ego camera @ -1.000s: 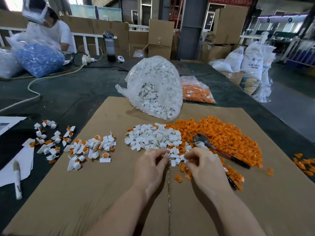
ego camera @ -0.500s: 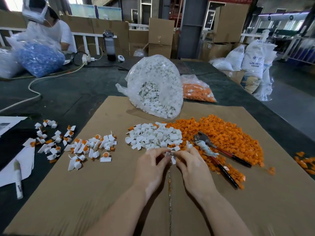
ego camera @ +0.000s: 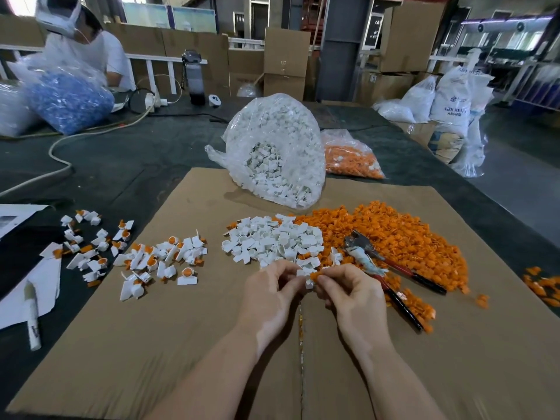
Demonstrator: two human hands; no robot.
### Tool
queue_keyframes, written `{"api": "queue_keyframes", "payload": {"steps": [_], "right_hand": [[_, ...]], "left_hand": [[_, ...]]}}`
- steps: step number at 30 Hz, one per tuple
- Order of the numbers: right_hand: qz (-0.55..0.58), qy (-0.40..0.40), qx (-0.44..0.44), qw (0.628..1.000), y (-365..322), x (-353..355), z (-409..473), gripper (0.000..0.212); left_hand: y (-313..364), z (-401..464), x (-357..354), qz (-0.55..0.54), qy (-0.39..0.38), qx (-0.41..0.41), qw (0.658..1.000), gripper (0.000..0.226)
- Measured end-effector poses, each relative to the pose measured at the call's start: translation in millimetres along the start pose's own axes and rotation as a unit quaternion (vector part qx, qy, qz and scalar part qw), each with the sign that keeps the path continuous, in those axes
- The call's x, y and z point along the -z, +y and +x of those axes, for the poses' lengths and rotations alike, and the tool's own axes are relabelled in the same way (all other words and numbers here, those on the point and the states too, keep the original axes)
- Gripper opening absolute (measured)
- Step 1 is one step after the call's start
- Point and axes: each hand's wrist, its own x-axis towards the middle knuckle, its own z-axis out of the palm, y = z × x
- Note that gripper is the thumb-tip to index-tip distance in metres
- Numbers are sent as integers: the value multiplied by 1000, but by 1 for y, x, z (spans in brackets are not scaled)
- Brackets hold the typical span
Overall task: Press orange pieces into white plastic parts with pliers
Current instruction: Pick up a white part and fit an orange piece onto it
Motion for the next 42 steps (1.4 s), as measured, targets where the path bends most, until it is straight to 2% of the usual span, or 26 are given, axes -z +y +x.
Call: {"api": "queue_keyframes", "payload": {"steps": [4,8,11,15,20,24,27,30,42], "right_hand": [[-106,-1,38,994,0,-2,-2,23],[-192,2,67,979,2,-5,-4,8],[-252,18,114,961,4,-7,-7,14],[-279,-1,147,949,2,-9,-9,19],[-257,-20,145,955,4,-7,-8,17],[-166,-26,104,980,3,-5,-6,11],[-131,-25,110,985,2,-4,-6,26],[-131,-37,140,981,2,-3,-7,33],[-158,-29,166,973,1,-4,-6,22]], "left_hand": [[0,0,2,-14,-11,13,1000,9],[0,0,2,-17,-10,8,1000,10],[0,0,2,-33,-11,14,999,4],[1,-2,2,-40,-24,20,999,10],[0,-2,1,-17,-22,15,999,13],[1,0,1,-53,-6,39,998,9],[2,0,2,-53,-7,45,998,10],[3,-1,4,-55,-13,39,998,10],[4,-1,5,-15,-6,15,1000,8]]}}
